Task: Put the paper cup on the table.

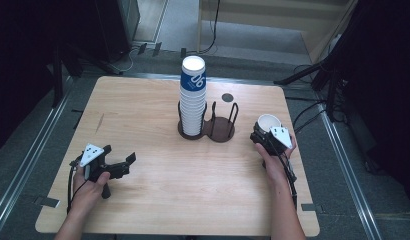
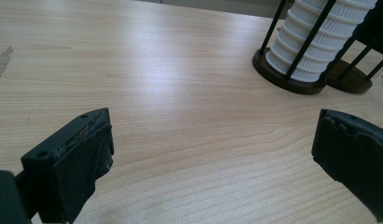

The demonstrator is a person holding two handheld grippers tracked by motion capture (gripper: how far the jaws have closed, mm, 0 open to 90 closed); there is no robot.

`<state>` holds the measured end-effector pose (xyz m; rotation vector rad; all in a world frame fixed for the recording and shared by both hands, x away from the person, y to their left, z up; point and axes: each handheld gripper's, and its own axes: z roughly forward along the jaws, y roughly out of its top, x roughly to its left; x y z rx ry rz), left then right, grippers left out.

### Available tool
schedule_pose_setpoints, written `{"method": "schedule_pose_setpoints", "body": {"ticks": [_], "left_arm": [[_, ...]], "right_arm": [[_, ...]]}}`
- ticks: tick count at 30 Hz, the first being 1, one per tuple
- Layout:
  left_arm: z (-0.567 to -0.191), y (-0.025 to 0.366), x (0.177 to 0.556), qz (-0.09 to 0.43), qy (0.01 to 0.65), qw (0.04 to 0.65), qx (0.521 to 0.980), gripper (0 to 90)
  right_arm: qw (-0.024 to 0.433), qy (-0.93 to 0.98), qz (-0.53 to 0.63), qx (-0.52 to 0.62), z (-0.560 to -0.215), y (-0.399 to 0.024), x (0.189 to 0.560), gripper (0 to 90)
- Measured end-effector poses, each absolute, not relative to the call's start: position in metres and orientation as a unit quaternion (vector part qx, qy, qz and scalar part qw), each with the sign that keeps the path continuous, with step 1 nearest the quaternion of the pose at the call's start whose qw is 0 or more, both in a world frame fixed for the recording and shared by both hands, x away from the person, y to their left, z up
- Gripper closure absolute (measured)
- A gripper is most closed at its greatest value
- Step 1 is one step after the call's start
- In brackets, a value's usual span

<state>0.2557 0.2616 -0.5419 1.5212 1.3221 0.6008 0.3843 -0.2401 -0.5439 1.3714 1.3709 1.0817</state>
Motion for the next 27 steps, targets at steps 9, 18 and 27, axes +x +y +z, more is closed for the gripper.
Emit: {"method": "schedule_pose_setpoints", "body": {"ticks": [9, 18, 27], "left_arm": [[-0.543, 0.261, 0.256, 0.247, 0.544, 0.494, 0.631, 0.0], [-0.543, 0.261, 0.256, 0.254, 0.546, 0.489, 0.632, 0.0], [-0.544, 0.260, 0.256, 0.255, 0.545, 0.483, 0.636, 0.0]], "right_arm": [[0.406, 0.565, 0.441, 0.568, -0.539, -0.241, 0.384, 0.0], [0.395, 0.564, 0.445, 0.573, -0.526, -0.245, 0.374, 0.0], [0.380, 0.556, 0.449, 0.587, -0.517, -0.250, 0.360, 0.0]]}}
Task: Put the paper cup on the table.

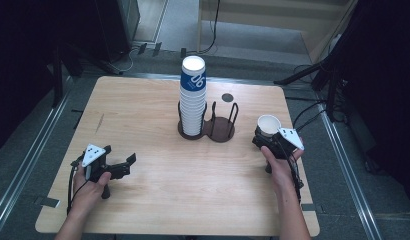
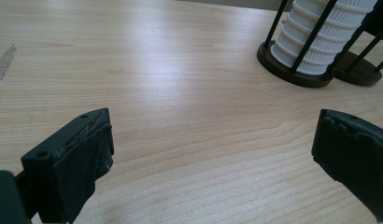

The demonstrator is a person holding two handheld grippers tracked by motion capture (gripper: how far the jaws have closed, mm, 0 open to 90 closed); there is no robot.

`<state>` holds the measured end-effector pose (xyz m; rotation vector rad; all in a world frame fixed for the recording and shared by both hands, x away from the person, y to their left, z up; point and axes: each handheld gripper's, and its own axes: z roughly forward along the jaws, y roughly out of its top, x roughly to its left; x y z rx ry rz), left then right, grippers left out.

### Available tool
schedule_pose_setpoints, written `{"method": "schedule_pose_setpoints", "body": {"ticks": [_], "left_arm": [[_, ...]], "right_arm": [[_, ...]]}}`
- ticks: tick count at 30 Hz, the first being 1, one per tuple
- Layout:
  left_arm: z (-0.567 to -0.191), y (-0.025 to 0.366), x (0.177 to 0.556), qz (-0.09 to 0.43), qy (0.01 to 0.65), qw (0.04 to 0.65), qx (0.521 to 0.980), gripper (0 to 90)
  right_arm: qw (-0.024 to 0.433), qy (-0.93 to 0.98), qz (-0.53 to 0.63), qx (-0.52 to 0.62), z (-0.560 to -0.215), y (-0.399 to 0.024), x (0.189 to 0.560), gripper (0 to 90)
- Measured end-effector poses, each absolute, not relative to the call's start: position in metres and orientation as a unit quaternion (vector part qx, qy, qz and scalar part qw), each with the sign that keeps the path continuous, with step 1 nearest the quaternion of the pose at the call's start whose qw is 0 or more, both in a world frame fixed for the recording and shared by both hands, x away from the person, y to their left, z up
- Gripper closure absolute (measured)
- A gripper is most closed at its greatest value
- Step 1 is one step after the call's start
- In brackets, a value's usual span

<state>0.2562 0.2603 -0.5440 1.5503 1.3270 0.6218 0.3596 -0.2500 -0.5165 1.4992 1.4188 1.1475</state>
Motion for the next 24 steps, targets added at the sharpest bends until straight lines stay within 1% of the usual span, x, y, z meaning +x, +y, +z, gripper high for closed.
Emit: {"method": "schedule_pose_setpoints", "body": {"ticks": [11, 15, 24], "left_arm": [[-0.544, 0.260, 0.256, 0.255, 0.546, 0.481, 0.637, 0.0], [-0.544, 0.260, 0.257, 0.255, 0.547, 0.481, 0.637, 0.0], [-0.545, 0.259, 0.256, 0.257, 0.547, 0.478, 0.638, 0.0]], "right_arm": [[0.380, 0.557, 0.452, 0.584, -0.514, -0.257, 0.341, 0.0], [0.372, 0.552, 0.454, 0.592, -0.510, -0.264, 0.335, 0.0], [0.374, 0.554, 0.464, 0.582, -0.506, -0.276, 0.311, 0.0]]}}
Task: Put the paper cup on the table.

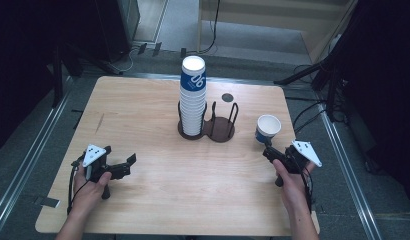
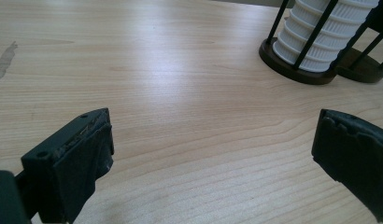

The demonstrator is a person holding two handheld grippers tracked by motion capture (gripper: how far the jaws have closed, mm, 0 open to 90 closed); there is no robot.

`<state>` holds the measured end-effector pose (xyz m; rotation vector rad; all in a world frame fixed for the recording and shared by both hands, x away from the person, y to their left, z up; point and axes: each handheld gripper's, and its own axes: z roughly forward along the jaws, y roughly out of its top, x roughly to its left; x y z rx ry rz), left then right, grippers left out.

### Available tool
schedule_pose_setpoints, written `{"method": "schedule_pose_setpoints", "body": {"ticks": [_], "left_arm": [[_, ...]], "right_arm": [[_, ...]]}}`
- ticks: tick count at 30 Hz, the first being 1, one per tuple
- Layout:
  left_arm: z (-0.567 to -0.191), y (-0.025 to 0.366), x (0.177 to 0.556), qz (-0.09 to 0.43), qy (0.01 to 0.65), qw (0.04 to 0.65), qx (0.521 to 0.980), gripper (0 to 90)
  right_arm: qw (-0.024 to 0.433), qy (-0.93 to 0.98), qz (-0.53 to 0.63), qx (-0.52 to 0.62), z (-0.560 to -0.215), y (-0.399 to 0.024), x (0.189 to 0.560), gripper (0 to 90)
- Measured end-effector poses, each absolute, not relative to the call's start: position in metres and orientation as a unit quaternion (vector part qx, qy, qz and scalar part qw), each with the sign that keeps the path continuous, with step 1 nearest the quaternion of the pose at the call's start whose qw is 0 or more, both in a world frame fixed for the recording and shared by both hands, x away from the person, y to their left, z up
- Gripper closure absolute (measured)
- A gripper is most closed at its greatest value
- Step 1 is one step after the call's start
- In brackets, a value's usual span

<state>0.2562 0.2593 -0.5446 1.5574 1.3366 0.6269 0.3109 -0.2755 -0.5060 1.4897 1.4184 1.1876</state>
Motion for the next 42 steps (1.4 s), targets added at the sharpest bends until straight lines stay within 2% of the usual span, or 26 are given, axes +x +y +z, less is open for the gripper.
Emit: {"method": "schedule_pose_setpoints", "body": {"ticks": [42], "left_arm": [[-0.543, 0.268, 0.253, 0.247, 0.554, 0.492, 0.625, 0.0]], "right_arm": [[0.377, 0.593, 0.435, 0.563, -0.540, -0.326, 0.214, 0.0]]}}
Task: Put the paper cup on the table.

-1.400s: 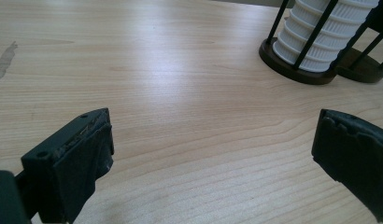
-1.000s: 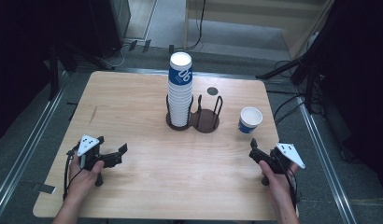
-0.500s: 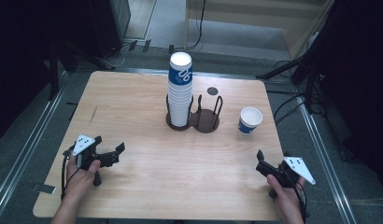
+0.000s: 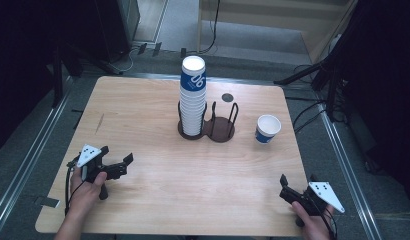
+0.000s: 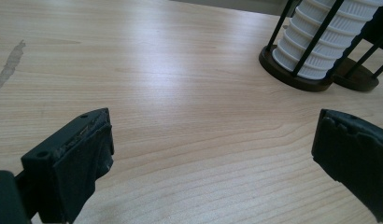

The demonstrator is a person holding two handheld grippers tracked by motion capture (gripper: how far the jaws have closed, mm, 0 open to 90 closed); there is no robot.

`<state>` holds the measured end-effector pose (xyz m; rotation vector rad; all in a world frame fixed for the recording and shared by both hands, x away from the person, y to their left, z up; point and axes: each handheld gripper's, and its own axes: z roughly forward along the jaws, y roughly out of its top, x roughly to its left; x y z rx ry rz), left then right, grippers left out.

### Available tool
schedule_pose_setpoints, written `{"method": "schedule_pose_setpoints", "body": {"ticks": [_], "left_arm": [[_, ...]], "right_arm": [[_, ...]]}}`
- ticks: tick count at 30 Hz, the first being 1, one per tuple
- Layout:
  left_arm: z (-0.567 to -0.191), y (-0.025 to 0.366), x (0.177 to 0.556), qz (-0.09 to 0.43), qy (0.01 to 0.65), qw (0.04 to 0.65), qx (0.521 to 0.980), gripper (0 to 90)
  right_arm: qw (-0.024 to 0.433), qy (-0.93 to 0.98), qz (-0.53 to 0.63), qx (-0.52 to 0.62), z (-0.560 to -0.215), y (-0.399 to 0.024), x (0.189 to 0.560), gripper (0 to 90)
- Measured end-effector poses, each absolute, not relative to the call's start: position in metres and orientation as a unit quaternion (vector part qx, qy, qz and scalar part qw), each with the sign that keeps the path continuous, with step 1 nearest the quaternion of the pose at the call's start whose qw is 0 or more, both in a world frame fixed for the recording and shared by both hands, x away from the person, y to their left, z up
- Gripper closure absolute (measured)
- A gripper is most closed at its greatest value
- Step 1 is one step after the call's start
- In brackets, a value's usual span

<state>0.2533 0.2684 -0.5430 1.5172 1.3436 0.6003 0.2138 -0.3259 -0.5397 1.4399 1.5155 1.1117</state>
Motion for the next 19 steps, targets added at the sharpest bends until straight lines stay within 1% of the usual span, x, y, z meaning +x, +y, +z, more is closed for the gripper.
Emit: {"method": "schedule_pose_setpoints", "body": {"ticks": [7, 17, 19], "left_arm": [[-0.5423, 0.2700, 0.2544, 0.241, 0.560, 0.498, 0.617, 0.0], [-0.5389, 0.2767, 0.2570, 0.230, 0.574, 0.512, 0.595, 0.0], [-0.5390, 0.2766, 0.2567, 0.235, 0.573, 0.509, 0.598, 0.0]], "right_arm": [[0.383, 0.602, 0.430, 0.553, -0.5429, -0.3243, 0.2048, 0.0], [0.382, 0.609, 0.424, 0.551, -0.5460, -0.3227, 0.2049, 0.0], [0.381, 0.608, 0.423, 0.553, -0.5458, -0.3225, 0.2051, 0.0]]}}
